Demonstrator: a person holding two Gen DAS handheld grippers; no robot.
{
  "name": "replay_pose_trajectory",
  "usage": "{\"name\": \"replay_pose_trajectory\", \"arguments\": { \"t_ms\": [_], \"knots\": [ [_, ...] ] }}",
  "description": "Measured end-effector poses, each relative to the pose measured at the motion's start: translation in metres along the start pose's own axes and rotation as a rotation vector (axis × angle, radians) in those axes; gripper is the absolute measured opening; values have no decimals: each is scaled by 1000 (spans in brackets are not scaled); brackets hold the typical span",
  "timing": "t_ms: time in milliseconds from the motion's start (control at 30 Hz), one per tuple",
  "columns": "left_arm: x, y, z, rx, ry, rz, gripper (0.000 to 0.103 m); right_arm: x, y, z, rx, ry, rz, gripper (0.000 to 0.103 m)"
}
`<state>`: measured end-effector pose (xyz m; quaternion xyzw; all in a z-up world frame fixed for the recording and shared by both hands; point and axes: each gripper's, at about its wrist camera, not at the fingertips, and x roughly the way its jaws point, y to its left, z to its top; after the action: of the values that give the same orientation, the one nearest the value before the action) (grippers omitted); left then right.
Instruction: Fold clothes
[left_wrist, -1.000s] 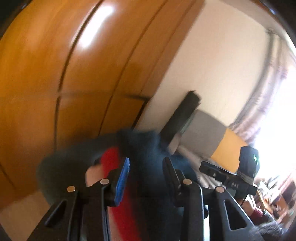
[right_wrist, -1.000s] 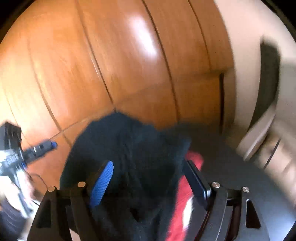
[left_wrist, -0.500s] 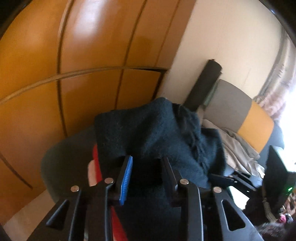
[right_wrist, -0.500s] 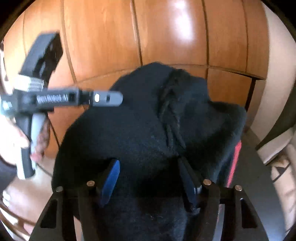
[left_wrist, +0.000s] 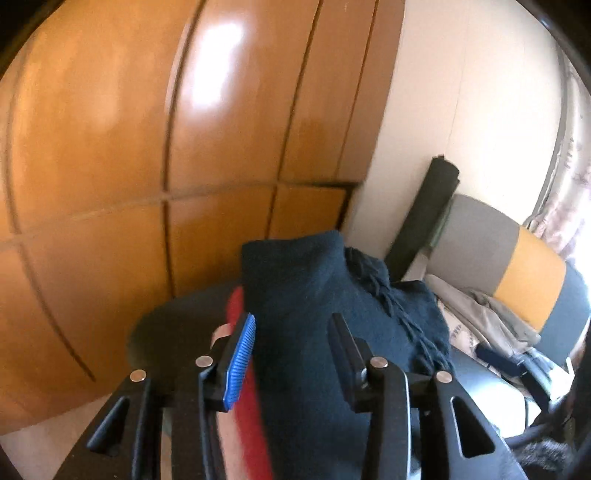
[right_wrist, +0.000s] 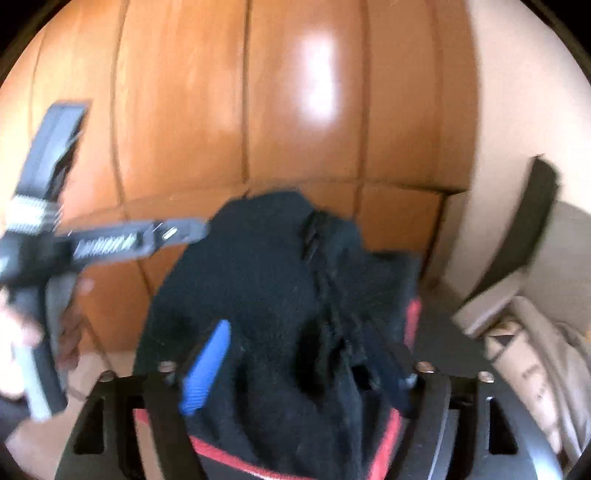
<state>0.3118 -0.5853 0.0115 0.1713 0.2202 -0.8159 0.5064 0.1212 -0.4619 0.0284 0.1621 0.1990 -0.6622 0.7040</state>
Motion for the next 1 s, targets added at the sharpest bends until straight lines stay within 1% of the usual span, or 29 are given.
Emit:
{"name": "replay_pose_trajectory", "arguments": {
  "t_ms": [67, 100, 133, 167, 233, 300, 333, 367, 433, 467, 533, 567, 633, 667, 700, 733, 800, 867, 900, 933, 1000],
  "knots": [
    [-23, -5, -13, 6, -18, 86, 41, -20, 6, -1, 39, -15, -83, 82],
    [-35, -7, -22, 15, -17, 125, 41, -26, 8, -1, 59, -16, -120, 89],
    [-46, -10, -31, 26, -14, 156, 41, -32, 9, -4, 79, -3, -143, 99],
    [-57, -11, -39, 30, -11, 173, 41, -45, 11, -12, 96, 15, -155, 102],
    [-77, -14, -54, 31, -7, 191, 41, -63, 21, -16, 101, 51, -186, 103],
    [-93, -17, -67, 54, -5, 193, 41, -73, 31, -22, 100, 80, -260, 103],
    [-100, -20, -74, 78, -11, 190, 41, -78, 33, -25, 115, 88, -262, 103],
    [-107, -22, -80, 101, -16, 188, 40, -86, 32, -28, 140, 82, -234, 103],
    [-117, -26, -88, 142, -36, 165, 33, -102, 31, -33, 192, 76, -193, 103],
    [-120, -26, -90, 159, -32, 130, 32, -106, 30, -35, 222, 89, -207, 103],
    [-121, -19, -88, 137, -15, 10, 32, -112, 29, -37, 253, 122, -209, 103],
    [-122, -15, -87, 119, -21, 19, 32, -114, 30, -37, 255, 140, -215, 103],
    [-124, -8, -83, 96, -43, 123, 32, -114, 35, -35, 233, 168, -261, 103],
    [-124, -6, -82, 101, -45, 178, 33, -113, 37, -33, 224, 152, -267, 103],
    [-127, -2, -82, 98, -55, 217, 39, -113, 39, -30, 215, 137, -272, 103],
    [-130, 2, -83, 91, -69, 249, 41, -113, 42, -28, 207, 119, -278, 103],
    [-132, 9, -81, 60, -67, 269, 41, -115, 51, -24, 186, 71, -308, 103],
    [-127, 11, -79, 54, -24, 308, 41, -114, 61, -21, 148, 55, -335, 103],
    [-123, 10, -79, 62, -8, 310, 41, -114, 66, -19, 132, 50, -345, 103],
    [-123, 10, -80, 57, -4, 289, 41, -113, 71, -19, 116, 54, -351, 103],
    [-123, 12, -79, 11, 9, 233, 41, -110, 80, -18, 80, 68, -358, 103]
  ]
}}
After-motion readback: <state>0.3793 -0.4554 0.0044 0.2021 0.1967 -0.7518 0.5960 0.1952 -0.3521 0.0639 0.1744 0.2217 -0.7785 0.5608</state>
